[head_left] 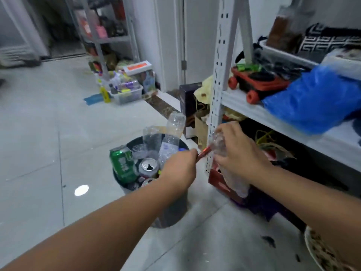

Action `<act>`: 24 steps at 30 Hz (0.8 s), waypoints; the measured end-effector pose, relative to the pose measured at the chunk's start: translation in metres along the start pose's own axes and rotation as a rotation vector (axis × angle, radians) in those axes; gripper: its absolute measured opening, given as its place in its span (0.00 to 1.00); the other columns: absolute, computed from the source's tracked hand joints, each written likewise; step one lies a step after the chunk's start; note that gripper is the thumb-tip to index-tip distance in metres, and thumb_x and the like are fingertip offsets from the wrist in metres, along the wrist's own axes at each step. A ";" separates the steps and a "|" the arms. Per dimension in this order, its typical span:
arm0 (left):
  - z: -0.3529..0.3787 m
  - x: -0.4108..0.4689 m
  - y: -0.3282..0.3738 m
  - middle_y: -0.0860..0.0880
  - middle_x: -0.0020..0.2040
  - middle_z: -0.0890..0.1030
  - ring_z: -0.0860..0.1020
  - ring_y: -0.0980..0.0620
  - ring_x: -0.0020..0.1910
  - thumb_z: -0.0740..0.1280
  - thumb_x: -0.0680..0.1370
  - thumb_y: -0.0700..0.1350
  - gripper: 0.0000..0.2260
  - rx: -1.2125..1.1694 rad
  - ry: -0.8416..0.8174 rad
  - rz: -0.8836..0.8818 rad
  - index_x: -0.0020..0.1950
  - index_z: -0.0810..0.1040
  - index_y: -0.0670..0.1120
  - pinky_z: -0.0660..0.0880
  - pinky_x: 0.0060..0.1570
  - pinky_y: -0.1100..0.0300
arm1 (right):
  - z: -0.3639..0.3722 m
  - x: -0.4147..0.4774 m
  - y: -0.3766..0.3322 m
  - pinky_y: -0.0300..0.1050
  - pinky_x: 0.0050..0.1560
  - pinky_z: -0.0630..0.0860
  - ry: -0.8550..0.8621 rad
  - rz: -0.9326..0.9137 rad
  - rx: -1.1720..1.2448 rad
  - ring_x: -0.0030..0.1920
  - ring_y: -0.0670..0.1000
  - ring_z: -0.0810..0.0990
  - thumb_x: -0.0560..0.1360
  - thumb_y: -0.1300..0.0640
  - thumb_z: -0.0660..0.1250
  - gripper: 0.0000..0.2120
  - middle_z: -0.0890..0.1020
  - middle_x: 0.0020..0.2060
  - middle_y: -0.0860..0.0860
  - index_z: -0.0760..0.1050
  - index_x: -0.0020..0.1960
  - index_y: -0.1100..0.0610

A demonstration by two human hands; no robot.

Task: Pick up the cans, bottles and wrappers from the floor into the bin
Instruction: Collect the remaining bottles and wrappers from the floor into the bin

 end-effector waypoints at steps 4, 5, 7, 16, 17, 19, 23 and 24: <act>-0.092 0.019 -0.033 0.45 0.42 0.77 0.75 0.45 0.39 0.61 0.77 0.39 0.05 -0.039 0.158 -0.084 0.50 0.74 0.44 0.71 0.38 0.52 | -0.046 0.059 -0.045 0.47 0.42 0.72 0.149 -0.069 0.075 0.46 0.53 0.74 0.67 0.50 0.74 0.26 0.67 0.54 0.50 0.63 0.58 0.53; -0.113 0.022 -0.046 0.44 0.42 0.78 0.75 0.45 0.39 0.61 0.76 0.39 0.05 -0.048 0.199 -0.113 0.50 0.75 0.43 0.71 0.38 0.53 | -0.054 0.071 -0.055 0.47 0.42 0.72 0.177 -0.083 0.092 0.45 0.53 0.74 0.68 0.48 0.74 0.26 0.68 0.54 0.50 0.63 0.58 0.53; -0.145 0.027 -0.076 0.43 0.42 0.79 0.76 0.43 0.40 0.61 0.76 0.38 0.06 -0.070 0.275 -0.181 0.51 0.76 0.43 0.72 0.38 0.53 | -0.061 0.095 -0.073 0.49 0.41 0.74 0.205 -0.103 0.123 0.44 0.52 0.75 0.69 0.46 0.73 0.27 0.67 0.55 0.50 0.62 0.59 0.52; -0.174 0.037 -0.204 0.42 0.45 0.80 0.77 0.41 0.41 0.62 0.75 0.39 0.07 -0.129 0.385 -0.445 0.51 0.77 0.44 0.77 0.41 0.50 | 0.004 0.167 -0.148 0.52 0.53 0.74 0.022 -0.226 0.408 0.54 0.52 0.75 0.72 0.42 0.67 0.28 0.65 0.61 0.50 0.59 0.67 0.49; -0.168 0.036 -0.212 0.42 0.44 0.80 0.77 0.41 0.41 0.62 0.75 0.39 0.07 -0.136 0.374 -0.462 0.51 0.77 0.44 0.77 0.41 0.49 | 0.019 0.168 -0.156 0.53 0.55 0.73 -0.037 -0.241 0.424 0.55 0.53 0.75 0.72 0.43 0.67 0.29 0.64 0.61 0.50 0.60 0.68 0.50; -0.156 0.034 -0.229 0.43 0.43 0.80 0.77 0.41 0.41 0.61 0.74 0.39 0.07 -0.142 0.352 -0.480 0.50 0.77 0.45 0.77 0.40 0.50 | 0.050 0.167 -0.170 0.54 0.56 0.73 -0.136 -0.268 0.418 0.55 0.54 0.76 0.73 0.45 0.68 0.29 0.62 0.62 0.51 0.60 0.69 0.51; -0.136 0.033 -0.255 0.44 0.42 0.80 0.77 0.42 0.39 0.61 0.74 0.39 0.08 -0.178 0.358 -0.507 0.50 0.77 0.45 0.76 0.38 0.50 | 0.099 0.160 -0.181 0.49 0.54 0.72 -0.231 -0.278 0.357 0.52 0.56 0.77 0.73 0.47 0.70 0.30 0.62 0.62 0.52 0.60 0.68 0.53; -0.130 0.031 -0.261 0.44 0.42 0.80 0.77 0.43 0.39 0.61 0.74 0.39 0.08 -0.192 0.355 -0.520 0.51 0.77 0.45 0.77 0.38 0.50 | 0.109 0.159 -0.181 0.48 0.53 0.72 -0.248 -0.277 0.341 0.51 0.56 0.76 0.73 0.48 0.70 0.30 0.62 0.62 0.52 0.60 0.68 0.53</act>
Point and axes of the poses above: each hand's wrist, its own x-axis towards the middle knuckle, its own z-axis out of the palm, y = z × x, the point moved 10 cm from there along x, towards the middle knuckle
